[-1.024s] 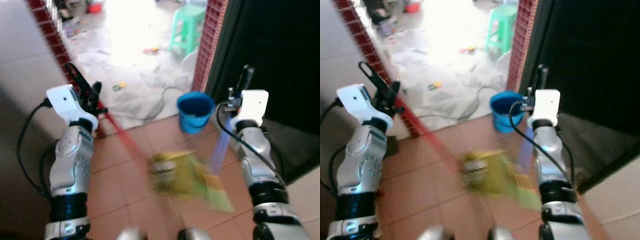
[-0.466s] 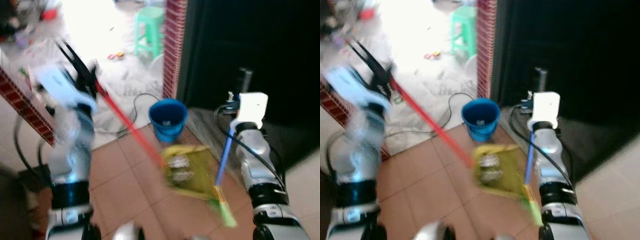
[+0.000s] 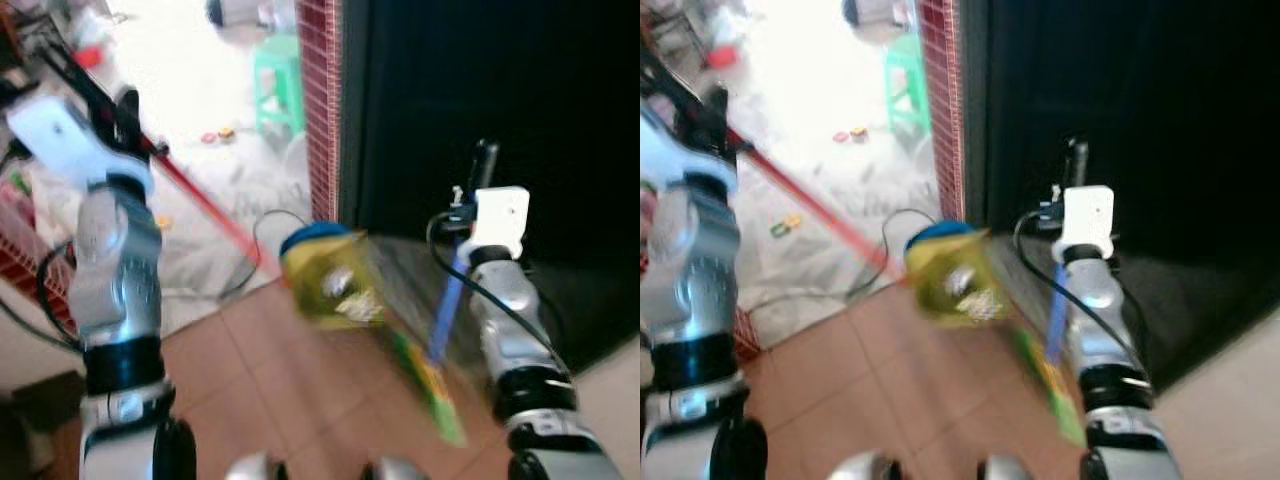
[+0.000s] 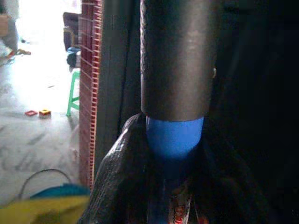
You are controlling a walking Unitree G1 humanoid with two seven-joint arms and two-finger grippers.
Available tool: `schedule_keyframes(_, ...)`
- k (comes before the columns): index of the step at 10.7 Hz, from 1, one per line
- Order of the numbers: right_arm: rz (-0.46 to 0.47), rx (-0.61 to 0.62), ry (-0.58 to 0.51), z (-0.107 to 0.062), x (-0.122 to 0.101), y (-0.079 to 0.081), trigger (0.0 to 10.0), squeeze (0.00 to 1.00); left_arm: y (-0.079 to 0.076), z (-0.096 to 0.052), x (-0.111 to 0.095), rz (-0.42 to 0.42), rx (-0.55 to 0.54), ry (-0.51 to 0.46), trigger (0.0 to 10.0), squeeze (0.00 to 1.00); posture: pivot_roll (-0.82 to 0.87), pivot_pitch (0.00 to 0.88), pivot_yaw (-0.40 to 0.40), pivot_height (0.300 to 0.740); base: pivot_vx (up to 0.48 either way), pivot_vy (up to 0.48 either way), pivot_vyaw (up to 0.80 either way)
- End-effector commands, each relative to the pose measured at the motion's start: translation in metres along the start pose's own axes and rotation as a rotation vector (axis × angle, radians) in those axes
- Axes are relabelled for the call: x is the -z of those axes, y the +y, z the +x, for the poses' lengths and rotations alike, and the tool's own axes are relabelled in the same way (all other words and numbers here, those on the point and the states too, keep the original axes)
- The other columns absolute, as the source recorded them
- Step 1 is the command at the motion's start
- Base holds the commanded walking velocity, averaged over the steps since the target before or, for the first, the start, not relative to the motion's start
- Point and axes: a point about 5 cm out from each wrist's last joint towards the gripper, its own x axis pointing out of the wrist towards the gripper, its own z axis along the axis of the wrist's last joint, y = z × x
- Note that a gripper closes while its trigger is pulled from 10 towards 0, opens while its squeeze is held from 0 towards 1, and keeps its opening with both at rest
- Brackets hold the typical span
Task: Sweep floor
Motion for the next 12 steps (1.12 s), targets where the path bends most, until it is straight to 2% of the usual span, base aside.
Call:
schedule_keyframes(1, 0.017, -0.045, -0.069, 0.004, -0.015, 0.015, 10.0, 0.00, 0.011, 0.004, -0.017, -0.004, -0.054, -0.083, 10.0, 0.00, -0.09, 0.018, 0.070, 0.740, 0.458, 0.000, 0.69)
schedule_keyframes(3, 0.017, -0.054, -0.070, 0.004, -0.015, 0.016, 10.0, 0.00, 0.021, 0.008, -0.019, 0.003, -0.131, -0.092, 10.0, 0.00, -0.10, 0.017, 0.070, 0.740, 0.458, 0.000, 0.47)
schedule_keyframes(5, 0.013, -0.055, -0.065, 0.002, -0.013, 0.015, 10.0, 0.00, 0.036, 0.013, -0.024, 0.082, -0.225, -0.126, 10.0, 0.00, -0.10, 0.017, 0.071, 0.740, 0.456, 0.000, 0.00)
schedule_keyframes(9, 0.023, -0.065, -0.058, 0.000, -0.012, 0.017, 10.0, 0.00, 0.037, 0.013, -0.022, 0.120, -0.245, -0.140, 10.0, 0.00, -0.10, 0.019, 0.071, 0.740, 0.351, 0.000, 0.00)
schedule_keyframes(12, 0.021, -0.069, -0.053, 0.000, -0.011, 0.017, 10.0, 0.00, 0.031, 0.012, -0.018, 0.115, -0.214, -0.133, 10.0, 0.00, -0.10, 0.021, 0.068, 0.740, 0.000, 0.000, 0.00)
